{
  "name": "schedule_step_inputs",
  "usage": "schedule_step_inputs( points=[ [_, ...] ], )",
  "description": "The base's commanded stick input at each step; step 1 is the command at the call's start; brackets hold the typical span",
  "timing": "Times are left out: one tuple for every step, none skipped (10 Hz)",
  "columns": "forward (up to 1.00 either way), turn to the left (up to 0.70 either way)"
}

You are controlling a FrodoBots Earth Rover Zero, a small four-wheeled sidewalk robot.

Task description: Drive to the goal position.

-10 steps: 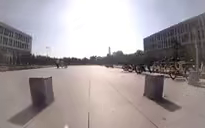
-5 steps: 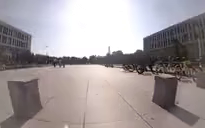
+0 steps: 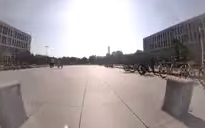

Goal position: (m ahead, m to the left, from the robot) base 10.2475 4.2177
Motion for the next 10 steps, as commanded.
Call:
schedule_step_inputs(
  points=[
    [0.7, 0.0],
    [0.7, 0.0],
    [0.7, 0.0],
    [0.7, 0.0],
    [0.7, 0.0],
    [0.7, 0.0],
    [0.7, 0.0],
    [0.7, 0.0],
    [0.7, 0.0],
    [0.7, 0.0]
  ],
)
